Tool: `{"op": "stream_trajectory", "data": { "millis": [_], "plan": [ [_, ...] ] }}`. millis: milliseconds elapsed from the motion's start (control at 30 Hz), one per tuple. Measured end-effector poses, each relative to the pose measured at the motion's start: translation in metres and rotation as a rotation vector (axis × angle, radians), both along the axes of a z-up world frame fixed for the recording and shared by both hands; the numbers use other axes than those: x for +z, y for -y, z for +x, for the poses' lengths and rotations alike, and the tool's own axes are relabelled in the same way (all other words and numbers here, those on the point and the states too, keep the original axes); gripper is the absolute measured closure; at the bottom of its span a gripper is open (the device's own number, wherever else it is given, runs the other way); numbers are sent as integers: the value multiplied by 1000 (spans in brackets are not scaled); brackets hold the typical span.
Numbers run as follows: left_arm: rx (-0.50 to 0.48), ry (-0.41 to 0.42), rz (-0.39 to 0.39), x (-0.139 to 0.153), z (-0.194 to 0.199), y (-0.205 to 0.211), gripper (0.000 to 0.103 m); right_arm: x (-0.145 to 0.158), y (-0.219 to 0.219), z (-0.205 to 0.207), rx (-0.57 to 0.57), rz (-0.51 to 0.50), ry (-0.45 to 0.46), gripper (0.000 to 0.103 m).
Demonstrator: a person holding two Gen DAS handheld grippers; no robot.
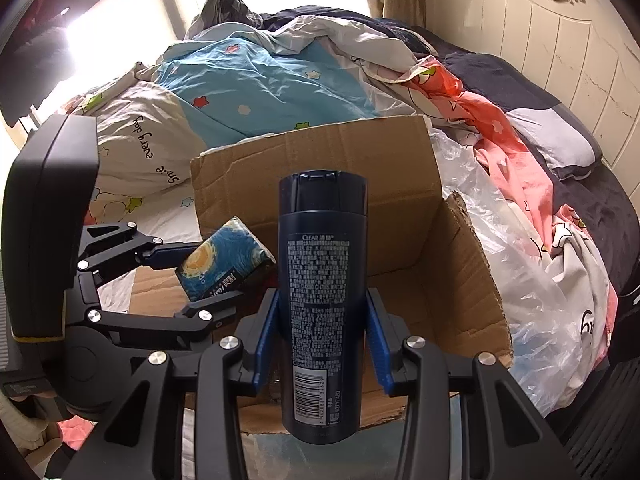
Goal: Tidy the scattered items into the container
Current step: 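Carry the tissue pack and shampoo bottle with both grippers over the cardboard box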
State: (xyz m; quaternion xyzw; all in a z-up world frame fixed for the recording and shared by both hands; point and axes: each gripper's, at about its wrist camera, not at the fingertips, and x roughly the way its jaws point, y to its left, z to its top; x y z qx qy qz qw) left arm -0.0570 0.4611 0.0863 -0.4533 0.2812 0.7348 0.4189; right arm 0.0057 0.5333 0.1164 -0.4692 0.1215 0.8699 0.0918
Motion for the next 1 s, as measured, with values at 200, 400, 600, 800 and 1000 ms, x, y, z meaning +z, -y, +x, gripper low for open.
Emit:
{"op": "stream_trajectory", "data": {
  "millis": [200, 400, 600, 800, 1000],
  "plan": [
    [-12, 13, -8, -10, 2, -9, 54, -9, -9, -1, -9, -10, 14, 65],
    [-9, 28, -14, -20, 2, -11, 54, -21, -14, -6, -2, -22, 32, 65],
    [-9, 37, -23, -26, 2, -13, 54, -31, -19, -13, 12, -17, 52, 65],
    [-9, 44, -26, -31, 3, -14, 54, -41, -26, -16, 14, -18, 67, 65],
    [-12, 42, -30, -33, 4, -18, 54, -47, -30, -16, 10, -27, 69, 65]
  ]
}}
